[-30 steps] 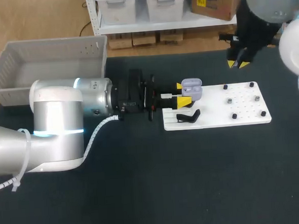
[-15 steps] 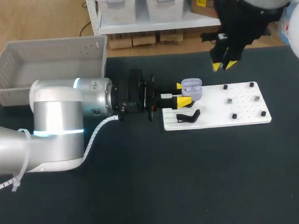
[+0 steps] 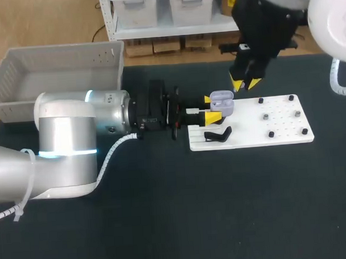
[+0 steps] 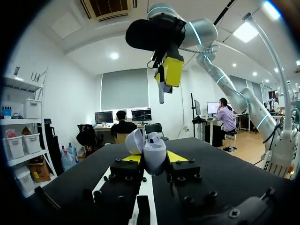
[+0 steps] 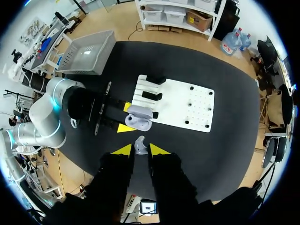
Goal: Pick up each earbud case from the left stands, insert the matching earbuds, close the lid, and place the case in the box.
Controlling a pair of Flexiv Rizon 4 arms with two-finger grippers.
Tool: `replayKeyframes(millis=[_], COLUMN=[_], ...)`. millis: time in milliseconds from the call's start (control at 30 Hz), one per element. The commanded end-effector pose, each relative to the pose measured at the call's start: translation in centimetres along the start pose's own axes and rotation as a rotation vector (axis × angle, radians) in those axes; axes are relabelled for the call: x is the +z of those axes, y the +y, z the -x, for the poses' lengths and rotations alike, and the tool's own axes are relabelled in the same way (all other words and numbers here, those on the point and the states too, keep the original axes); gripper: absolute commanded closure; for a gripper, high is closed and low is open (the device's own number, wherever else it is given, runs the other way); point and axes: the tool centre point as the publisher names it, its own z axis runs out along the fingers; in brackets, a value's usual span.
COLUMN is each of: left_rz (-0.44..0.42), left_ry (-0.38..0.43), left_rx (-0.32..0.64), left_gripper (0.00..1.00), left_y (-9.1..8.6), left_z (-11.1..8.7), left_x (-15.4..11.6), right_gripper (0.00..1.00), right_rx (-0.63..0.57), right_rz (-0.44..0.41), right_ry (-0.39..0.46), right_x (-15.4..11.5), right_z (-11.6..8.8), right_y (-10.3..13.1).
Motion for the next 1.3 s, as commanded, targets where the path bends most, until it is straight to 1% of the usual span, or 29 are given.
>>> replayKeyframes(millis=[33, 100, 167, 233, 433, 700, 1000, 1300], left_rz=[0.005, 0.005, 0.005, 0.005, 0.005, 0.005, 0.005, 0.005], left_ry=[-0.001, -0.001, -0.001, -0.001, -0.001, -0.001, -0.001, -0.001], left_rx=[0.002, 0.002, 0.002, 0.002, 0.002, 0.002, 0.002, 0.002], left_gripper=[1.00, 1.00, 1.00, 1.00, 1.00, 1.00, 1.00, 1.00], left_y=[-0.1, -0.1, -0.1, -0.1, -0.1, -0.1, -0.1, -0.1], left_z=[-0.1, -0.1, -0.1, -0.1, -0.1, -0.1, -0.1, -0.1], left_x=[0.0, 0.0, 0.0, 0.0, 0.0, 0.0, 0.0, 0.0], right_gripper=[1.00, 1.00, 1.00, 1.00, 1.00, 1.00, 1.00, 1.00], right_rx=[0.000, 0.000, -0.033, -0.043, -0.077, -0.092, -0.111, -0.121], right_rz=[0.000, 0.000, -0.025, -0.019, -0.038, -0.047, -0.057, -0.062], right_ry=[-0.001, -0.001, 0.006, 0.006, 0.009, 0.036, 0.054, 0.074], right_x=[0.0, 0.0, 0.4, 0.6, 1.4, 2.5, 3.4, 4.4], right_z=[0.0, 0.0, 0.0, 0.1, 0.2, 0.5, 0.9, 1.1], right_y=[0.0, 0.0, 0.5, 0.9, 1.7, 2.0, 2.9, 3.1])
